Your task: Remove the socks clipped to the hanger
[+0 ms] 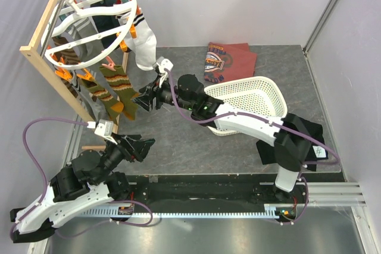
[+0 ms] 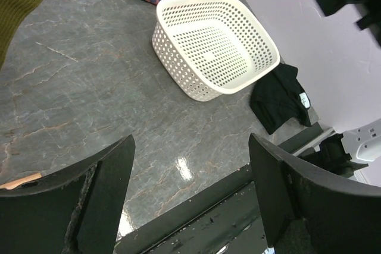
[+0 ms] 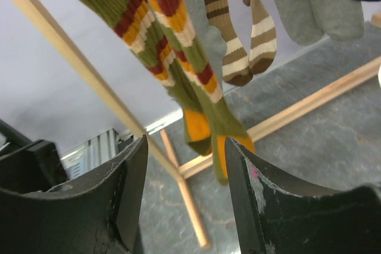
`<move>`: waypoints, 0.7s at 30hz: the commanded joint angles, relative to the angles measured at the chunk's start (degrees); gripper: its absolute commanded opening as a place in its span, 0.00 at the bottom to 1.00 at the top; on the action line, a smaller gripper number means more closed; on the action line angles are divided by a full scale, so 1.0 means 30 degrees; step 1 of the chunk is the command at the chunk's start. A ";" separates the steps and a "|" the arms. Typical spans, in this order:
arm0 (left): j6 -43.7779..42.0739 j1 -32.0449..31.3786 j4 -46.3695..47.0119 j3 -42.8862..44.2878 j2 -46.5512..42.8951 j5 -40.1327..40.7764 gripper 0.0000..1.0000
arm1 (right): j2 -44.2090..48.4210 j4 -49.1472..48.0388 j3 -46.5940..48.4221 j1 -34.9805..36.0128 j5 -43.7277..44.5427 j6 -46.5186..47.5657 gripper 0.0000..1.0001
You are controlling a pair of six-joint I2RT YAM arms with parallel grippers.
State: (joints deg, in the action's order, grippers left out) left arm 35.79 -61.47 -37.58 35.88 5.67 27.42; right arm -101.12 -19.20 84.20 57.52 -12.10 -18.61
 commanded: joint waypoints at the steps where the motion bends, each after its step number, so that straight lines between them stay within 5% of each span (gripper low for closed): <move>1: 0.1340 -0.0017 -0.0567 0.0111 -0.0279 0.1231 0.84 | -0.1502 -0.5547 0.0729 -0.0071 -0.0743 0.1307 0.63; 7: 0.1458 -0.0046 -0.0656 0.0081 -0.0455 0.1436 0.84 | -0.3264 -0.5465 0.2399 -0.0071 -0.0510 0.1867 0.65; 10: 0.1429 -0.0017 -0.0656 0.0082 -0.0455 0.1553 0.84 | -0.3383 -0.5436 0.2606 -0.0042 -0.0304 0.1868 0.35; 11: 0.1429 -0.0046 -0.0656 0.0111 -0.0455 0.1583 0.83 | -0.3325 -0.5348 0.2693 -0.0070 -0.0332 0.1781 0.10; 12: 0.1487 -0.0046 -0.0685 0.0140 -0.0397 0.1641 0.83 | -0.2976 -0.4971 0.2781 -0.0071 -0.0391 0.1664 0.00; 21: 0.0873 -0.0017 -0.1007 0.1778 0.1330 0.2900 0.83 | 0.0976 -0.2680 0.1120 0.0105 -0.1415 -0.0529 0.00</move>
State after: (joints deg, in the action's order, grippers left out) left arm 37.93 -61.47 -40.93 36.99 6.63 32.01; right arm -107.26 -26.35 89.69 57.43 -13.76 -16.40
